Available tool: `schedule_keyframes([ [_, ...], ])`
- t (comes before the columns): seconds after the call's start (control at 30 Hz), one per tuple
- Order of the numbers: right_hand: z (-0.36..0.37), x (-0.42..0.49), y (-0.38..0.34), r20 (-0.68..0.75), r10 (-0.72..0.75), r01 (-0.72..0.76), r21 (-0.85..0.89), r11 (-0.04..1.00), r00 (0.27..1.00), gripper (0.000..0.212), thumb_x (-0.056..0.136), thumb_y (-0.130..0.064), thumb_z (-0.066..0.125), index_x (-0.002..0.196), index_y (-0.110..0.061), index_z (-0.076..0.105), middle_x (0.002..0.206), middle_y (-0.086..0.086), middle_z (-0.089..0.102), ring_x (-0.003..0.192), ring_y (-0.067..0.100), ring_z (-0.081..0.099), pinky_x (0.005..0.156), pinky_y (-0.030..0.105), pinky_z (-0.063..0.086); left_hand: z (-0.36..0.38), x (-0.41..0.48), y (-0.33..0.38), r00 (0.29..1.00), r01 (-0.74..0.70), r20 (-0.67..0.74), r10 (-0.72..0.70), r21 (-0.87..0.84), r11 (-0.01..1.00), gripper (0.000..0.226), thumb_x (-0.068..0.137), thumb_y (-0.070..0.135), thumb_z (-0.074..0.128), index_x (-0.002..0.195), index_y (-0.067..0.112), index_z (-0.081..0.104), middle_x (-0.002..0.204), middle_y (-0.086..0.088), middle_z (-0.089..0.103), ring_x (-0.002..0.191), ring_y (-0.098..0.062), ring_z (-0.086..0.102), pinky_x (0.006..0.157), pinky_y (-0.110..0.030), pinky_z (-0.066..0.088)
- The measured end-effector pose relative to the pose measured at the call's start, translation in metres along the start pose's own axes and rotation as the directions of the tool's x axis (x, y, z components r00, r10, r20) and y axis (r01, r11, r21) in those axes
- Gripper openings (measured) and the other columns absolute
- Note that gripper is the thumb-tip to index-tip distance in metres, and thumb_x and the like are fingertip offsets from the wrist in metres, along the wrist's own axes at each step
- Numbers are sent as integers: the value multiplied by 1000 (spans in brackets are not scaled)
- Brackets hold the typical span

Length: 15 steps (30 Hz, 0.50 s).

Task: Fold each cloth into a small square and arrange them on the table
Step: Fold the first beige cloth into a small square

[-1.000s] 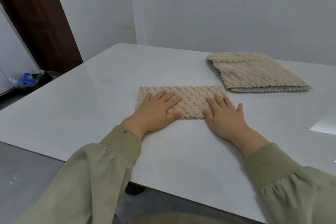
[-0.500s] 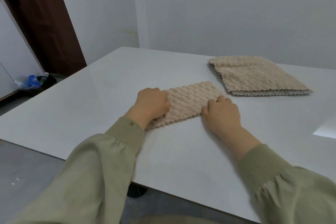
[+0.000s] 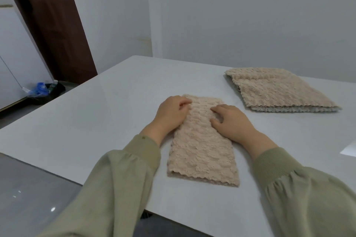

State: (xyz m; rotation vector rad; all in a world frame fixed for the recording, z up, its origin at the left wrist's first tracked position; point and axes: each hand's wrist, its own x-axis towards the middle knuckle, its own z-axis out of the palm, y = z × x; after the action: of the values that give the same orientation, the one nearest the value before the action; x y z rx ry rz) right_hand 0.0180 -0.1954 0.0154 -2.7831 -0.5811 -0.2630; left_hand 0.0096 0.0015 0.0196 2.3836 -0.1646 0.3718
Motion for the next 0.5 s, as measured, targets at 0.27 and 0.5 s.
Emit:
schedule_keyframes([
  [0.27,14,16,14,-165,127,-144,-98,985,978,34,85,-32,44,92,-15,72,96,5,68,90,24,57,80,36,48,20,18,-16,915,-147,403,-27,395,907,52,100,38,26,150,24,17,159,4,3,146,-17,-4,116,-50,3],
  [0.5,19,33,22,-334,230,-220,67,973,914,29,88,-13,46,68,1,61,71,15,59,72,31,51,59,33,35,14,21,-23,977,-84,210,34,232,969,49,98,43,36,144,27,34,157,3,17,146,-17,4,117,-49,6],
])
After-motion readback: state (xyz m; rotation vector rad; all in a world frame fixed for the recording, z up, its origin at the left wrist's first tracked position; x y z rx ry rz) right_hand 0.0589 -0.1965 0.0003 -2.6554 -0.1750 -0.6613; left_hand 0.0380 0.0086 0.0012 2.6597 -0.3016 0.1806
